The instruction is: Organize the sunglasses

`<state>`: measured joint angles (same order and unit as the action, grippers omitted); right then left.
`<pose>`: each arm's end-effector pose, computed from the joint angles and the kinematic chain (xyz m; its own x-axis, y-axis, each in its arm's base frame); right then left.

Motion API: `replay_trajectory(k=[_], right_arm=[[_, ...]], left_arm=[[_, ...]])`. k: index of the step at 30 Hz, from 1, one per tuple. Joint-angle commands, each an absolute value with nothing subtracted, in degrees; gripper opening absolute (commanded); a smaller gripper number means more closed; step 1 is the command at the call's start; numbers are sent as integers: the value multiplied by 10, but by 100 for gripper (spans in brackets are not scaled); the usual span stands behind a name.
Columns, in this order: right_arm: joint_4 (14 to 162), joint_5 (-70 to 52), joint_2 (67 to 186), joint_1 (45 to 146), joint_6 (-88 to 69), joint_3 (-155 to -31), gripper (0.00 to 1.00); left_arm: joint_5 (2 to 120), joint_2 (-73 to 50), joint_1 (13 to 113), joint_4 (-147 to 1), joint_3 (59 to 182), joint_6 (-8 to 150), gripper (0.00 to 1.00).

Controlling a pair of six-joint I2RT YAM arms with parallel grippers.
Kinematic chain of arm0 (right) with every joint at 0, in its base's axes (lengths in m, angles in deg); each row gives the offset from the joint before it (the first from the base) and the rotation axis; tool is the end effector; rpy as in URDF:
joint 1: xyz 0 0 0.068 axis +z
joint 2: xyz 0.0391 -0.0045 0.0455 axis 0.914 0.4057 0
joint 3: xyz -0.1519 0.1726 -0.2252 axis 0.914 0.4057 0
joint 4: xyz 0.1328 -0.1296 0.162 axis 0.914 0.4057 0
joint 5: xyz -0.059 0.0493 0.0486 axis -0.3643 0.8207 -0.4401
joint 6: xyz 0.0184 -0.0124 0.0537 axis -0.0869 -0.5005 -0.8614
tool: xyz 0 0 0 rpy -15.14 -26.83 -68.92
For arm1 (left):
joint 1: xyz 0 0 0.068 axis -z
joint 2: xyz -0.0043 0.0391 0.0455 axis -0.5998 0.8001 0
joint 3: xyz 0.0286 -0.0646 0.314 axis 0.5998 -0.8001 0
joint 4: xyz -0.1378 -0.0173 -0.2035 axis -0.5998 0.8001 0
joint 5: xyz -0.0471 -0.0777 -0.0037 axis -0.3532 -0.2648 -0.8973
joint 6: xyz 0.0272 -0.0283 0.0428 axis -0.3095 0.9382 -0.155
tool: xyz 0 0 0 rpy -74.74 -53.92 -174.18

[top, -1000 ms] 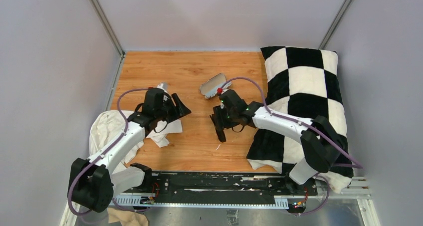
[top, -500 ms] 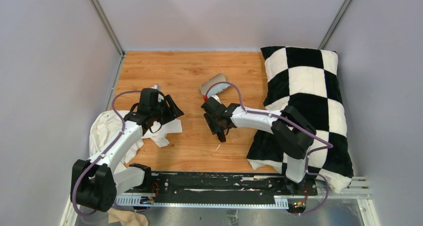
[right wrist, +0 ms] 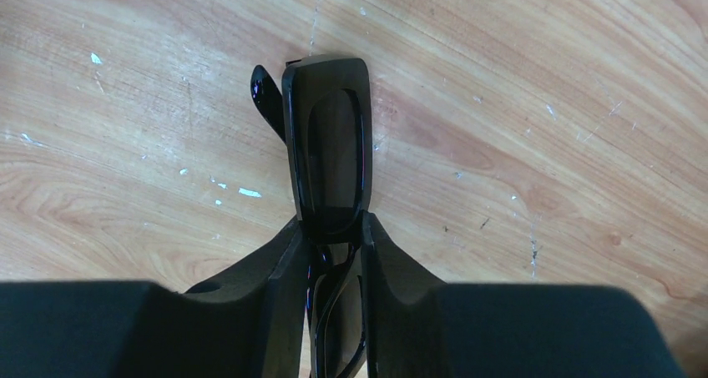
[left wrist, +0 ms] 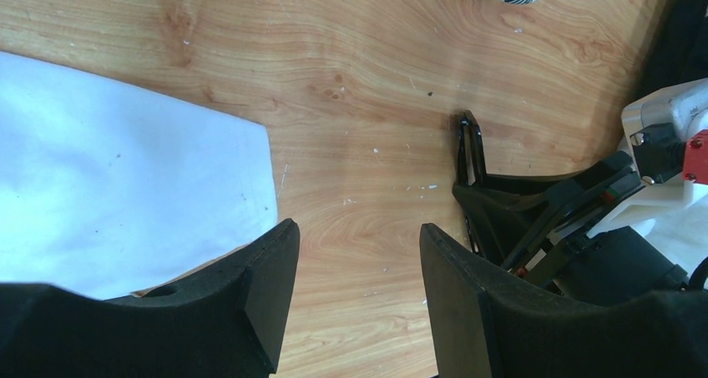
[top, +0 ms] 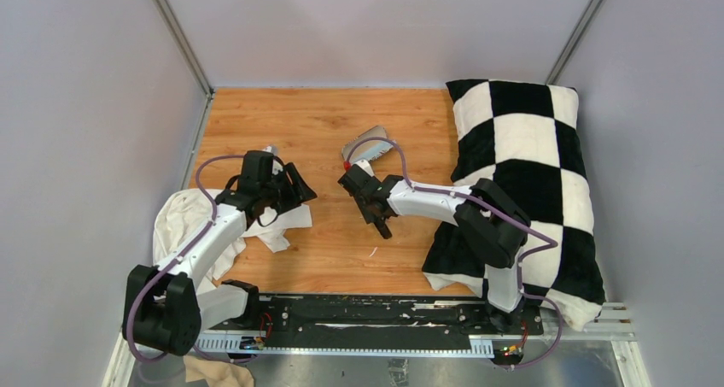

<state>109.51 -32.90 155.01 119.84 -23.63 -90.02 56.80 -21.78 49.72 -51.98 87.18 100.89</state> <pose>0.2478 0.3182 0.2256 -0.7154 -0.3957 -0.5759 -0.4600 0.8871 -0.0380 0.1940 -0.0537 0.2698 -0.7635 -0.4830 -0.4288 -0.1777 0.7954 -0.5795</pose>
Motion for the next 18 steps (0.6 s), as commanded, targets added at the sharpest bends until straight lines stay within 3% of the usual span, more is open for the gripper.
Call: replay_trajectory(k=[1, 10, 18], right_arm=[[1119, -344, 1557, 1207, -237, -906, 21], [1124, -360, 1497, 1197, -224, -895, 17], [1124, -356, 1383, 1126, -226, -833, 18]], left_arm=[[559, -213, 493, -533, 869, 1003, 59], [502, -174, 494, -566, 873, 993, 60], [524, -63, 527, -581, 966, 987, 64]])
